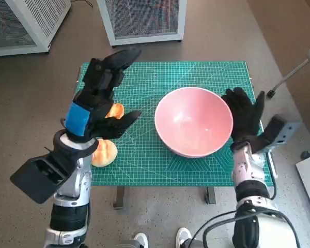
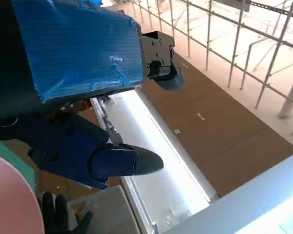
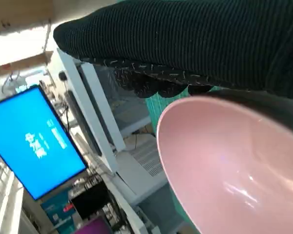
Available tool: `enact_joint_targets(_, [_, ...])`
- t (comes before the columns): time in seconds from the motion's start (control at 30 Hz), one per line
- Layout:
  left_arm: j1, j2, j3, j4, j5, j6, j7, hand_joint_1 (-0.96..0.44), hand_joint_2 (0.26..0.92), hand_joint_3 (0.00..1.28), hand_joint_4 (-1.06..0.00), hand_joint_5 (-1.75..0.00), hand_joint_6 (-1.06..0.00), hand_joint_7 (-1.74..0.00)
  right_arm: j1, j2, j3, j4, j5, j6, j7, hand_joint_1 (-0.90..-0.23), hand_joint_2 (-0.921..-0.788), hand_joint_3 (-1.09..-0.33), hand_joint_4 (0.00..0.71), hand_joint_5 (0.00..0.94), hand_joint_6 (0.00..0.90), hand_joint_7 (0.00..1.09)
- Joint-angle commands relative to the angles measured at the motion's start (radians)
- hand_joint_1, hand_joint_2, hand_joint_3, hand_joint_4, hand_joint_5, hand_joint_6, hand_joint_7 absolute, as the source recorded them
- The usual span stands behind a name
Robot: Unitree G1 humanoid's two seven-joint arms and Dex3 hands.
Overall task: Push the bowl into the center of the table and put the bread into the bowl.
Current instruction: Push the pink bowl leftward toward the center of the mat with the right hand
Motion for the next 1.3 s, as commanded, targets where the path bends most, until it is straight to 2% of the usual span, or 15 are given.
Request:
enact_joint_targets(0.03, [0.020,0.011,0.017,-0.007,-0.010,-0.023,-0.002,-0.51,0.921,0.31,-0.05,-0.38,0.00,-0.71,-0.012,0.024,0.015,0.015,-0.023,0.015,-0.005,-0.309,-0.921,-0.564,0.259,0.000,0.238,0.28])
enact_joint_targets(0.27, [0.045,0.017,0.035,-0.014,-0.019,-0.026,-0.001,-0.53,0.921,0.29,-0.15,-0.19,-0.01,-0.64,-0.036,0.045,0.027,0.020,-0.042,0.027,-0.011,-0.308,-0.921,-0.583,0.260,0.003,0.223,0.27])
enact_joint_targets(0.47, [0.066,0.021,0.050,-0.026,-0.032,-0.020,0.004,-0.55,0.921,0.28,-0.21,-0.08,-0.06,-0.53,-0.052,0.057,0.028,0.027,-0.043,0.046,-0.005,-0.310,-0.921,-0.585,0.263,0.003,0.218,0.27])
enact_joint_targets(0.87, [0.085,0.021,0.060,-0.042,-0.023,-0.020,0.017,-0.56,0.921,0.27,-0.23,-0.04,-0.09,-0.47,-0.070,0.082,0.044,0.029,-0.052,0.059,-0.009,-0.329,-0.921,-0.577,0.282,0.009,0.236,0.28])
enact_joint_targets(1.3, [0.082,0.025,0.058,-0.032,-0.028,-0.018,0.010,-0.56,0.921,0.27,-0.23,-0.03,-0.10,-0.46,-0.086,0.062,0.045,0.014,-0.048,0.029,0.014,-0.340,-0.921,-0.568,0.307,0.014,0.245,0.28])
